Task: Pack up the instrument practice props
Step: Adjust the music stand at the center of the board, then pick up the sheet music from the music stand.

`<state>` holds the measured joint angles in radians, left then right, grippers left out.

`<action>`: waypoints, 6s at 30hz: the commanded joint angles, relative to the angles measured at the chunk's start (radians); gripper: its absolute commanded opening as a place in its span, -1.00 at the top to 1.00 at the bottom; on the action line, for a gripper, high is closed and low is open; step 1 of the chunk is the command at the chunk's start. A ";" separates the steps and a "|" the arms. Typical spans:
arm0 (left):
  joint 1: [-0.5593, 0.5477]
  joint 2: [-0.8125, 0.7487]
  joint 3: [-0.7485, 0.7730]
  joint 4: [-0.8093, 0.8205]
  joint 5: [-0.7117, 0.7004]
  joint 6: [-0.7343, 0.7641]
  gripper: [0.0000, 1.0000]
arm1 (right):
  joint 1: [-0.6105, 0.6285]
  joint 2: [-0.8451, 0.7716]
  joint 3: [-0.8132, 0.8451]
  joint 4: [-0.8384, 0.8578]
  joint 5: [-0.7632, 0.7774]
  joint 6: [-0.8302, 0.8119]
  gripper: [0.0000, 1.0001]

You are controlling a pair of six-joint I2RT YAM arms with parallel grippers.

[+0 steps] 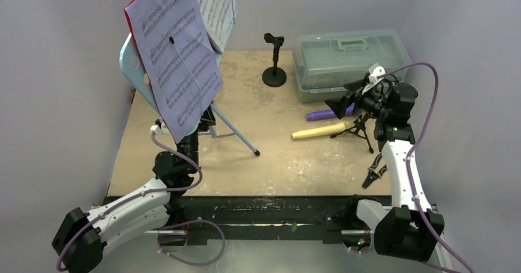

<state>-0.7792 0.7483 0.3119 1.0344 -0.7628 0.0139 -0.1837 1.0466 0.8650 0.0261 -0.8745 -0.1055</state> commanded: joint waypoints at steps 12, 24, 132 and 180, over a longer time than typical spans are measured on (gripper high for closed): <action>0.202 0.171 0.121 0.142 0.253 -0.148 0.07 | -0.005 -0.005 -0.015 0.034 -0.040 -0.011 -0.98; 0.291 0.257 0.164 0.149 0.386 -0.186 1.00 | -0.005 -0.003 -0.017 0.033 -0.044 -0.017 -0.98; 0.544 -0.070 0.295 -0.887 0.845 -0.528 -0.51 | 0.060 -0.003 0.065 -0.170 -0.249 -0.192 -0.98; 0.535 -0.233 0.250 -1.033 0.814 -0.331 -0.50 | 0.599 0.466 0.950 0.103 -0.236 0.430 -0.93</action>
<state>-0.2424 0.5259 0.5739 -0.0185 0.0547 -0.3290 0.3977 1.5192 1.8008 0.0235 -1.0435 0.2546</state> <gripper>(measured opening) 0.752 0.980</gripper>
